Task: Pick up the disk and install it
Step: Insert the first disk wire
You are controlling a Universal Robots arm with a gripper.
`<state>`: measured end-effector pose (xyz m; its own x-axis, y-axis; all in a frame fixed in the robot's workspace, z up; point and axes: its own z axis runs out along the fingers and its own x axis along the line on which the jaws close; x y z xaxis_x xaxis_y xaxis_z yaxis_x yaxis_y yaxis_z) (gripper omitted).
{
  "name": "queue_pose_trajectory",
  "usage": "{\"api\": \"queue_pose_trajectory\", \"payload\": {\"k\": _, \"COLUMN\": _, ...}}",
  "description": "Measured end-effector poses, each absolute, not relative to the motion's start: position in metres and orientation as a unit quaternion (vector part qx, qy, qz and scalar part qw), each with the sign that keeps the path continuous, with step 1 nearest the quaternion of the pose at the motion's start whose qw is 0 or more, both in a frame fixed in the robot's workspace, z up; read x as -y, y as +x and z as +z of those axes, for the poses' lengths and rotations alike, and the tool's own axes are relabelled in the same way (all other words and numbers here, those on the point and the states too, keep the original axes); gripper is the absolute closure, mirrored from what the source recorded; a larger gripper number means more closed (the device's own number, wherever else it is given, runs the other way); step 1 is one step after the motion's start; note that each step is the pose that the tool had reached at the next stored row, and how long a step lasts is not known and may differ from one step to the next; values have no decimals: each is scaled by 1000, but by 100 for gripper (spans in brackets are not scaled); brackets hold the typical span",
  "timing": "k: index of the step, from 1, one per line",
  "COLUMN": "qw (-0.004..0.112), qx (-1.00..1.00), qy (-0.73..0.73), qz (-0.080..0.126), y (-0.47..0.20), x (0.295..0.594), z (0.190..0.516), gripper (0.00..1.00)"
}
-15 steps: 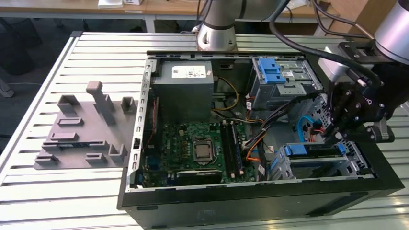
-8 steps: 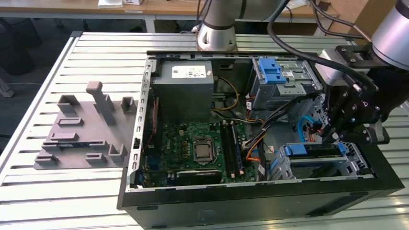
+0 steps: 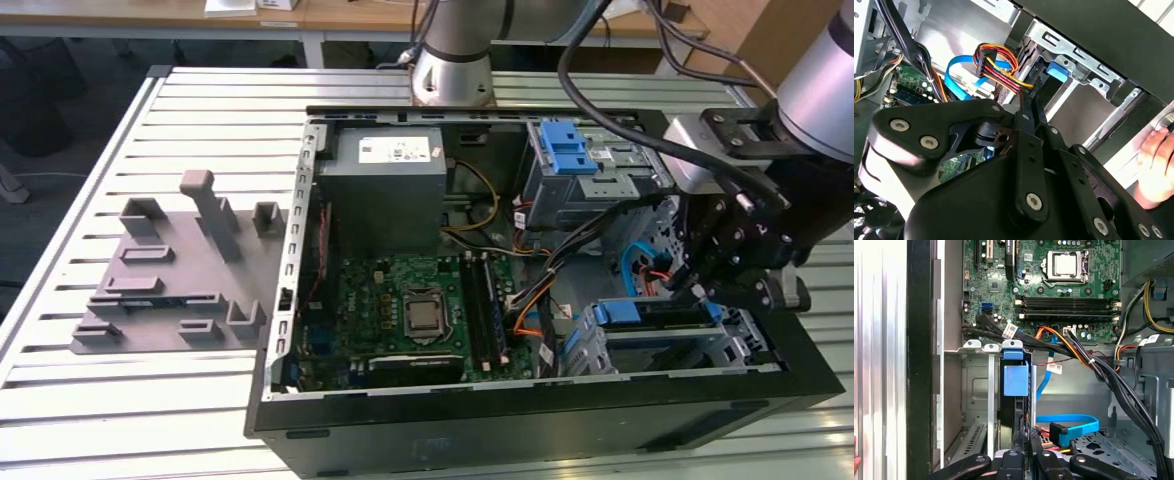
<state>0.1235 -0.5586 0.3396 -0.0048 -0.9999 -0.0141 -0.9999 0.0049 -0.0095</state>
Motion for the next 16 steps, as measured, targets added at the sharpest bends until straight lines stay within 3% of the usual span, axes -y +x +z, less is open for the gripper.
{"api": "queue_pose_trajectory", "payload": {"k": 16, "qw": 10, "qx": -709, "qy": -705, "qz": 3, "y": 123, "x": 559, "z": 335, "gripper": 84}}
